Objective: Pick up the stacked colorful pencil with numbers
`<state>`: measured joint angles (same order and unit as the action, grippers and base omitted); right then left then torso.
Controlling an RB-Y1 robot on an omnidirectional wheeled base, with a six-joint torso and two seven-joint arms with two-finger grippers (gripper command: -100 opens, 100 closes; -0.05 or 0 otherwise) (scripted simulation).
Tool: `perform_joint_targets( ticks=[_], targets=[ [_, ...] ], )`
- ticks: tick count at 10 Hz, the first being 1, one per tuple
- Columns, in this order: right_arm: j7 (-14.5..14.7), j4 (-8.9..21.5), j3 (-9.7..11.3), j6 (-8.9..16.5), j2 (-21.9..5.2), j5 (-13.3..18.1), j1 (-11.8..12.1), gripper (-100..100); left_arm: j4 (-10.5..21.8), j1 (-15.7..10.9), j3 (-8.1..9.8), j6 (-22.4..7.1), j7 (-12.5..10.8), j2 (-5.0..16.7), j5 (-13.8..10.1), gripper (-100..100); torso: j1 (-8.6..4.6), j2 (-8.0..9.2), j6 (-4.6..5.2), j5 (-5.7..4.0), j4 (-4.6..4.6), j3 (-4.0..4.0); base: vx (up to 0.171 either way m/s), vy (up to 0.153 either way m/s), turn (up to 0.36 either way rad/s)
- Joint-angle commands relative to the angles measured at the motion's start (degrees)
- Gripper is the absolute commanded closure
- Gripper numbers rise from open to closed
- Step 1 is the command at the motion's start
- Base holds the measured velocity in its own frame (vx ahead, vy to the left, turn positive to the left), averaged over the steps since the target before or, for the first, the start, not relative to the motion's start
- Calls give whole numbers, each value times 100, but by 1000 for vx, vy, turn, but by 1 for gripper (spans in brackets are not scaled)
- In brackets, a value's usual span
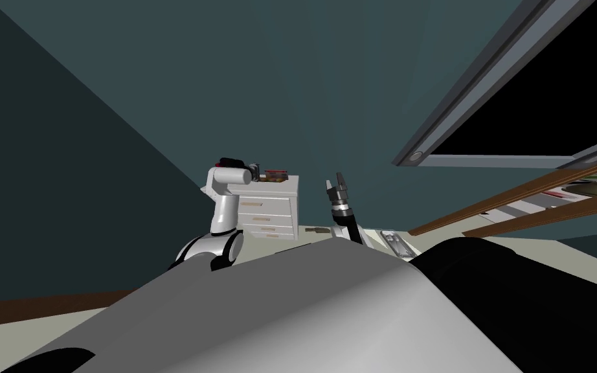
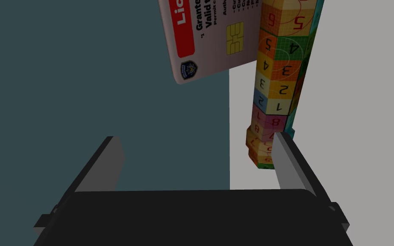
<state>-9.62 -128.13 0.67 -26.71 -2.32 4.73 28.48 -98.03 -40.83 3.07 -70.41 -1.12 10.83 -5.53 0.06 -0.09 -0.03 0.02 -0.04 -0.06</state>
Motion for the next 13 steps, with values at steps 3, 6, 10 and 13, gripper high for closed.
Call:
perform_joint_targets(
  ticks=[3, 6, 10, 13],
  targets=[
    [0, 0, 0, 0, 0, 0, 0, 0, 423, -541, 36, -623, -4, -40, -111, -100, 1, -3, 0, 0, -1, -2, 30, 20, 17],
    [0, 0, 0, 0, 0, 0, 0, 0, 615, -774, 51, -1122, -9, -58, -163, -100, 5, -5, 0, 1, -1, -3, 31, 25, 11],
    [0, 0, 0, 0, 0, 0, 0, 0, 991, -1197, 80, -1714, -22, -92, -266, -100, 7, -5, 0, 1, -1, -3, 34, 28, 9],
    [0, 0, 0, 0, 0, 0, 0, 0, 1348, -1553, 104, -2192, -38, -128, -363, -100, 6, -7, -1, 2, -2, -5, 42, 32, 9]
  ],
)
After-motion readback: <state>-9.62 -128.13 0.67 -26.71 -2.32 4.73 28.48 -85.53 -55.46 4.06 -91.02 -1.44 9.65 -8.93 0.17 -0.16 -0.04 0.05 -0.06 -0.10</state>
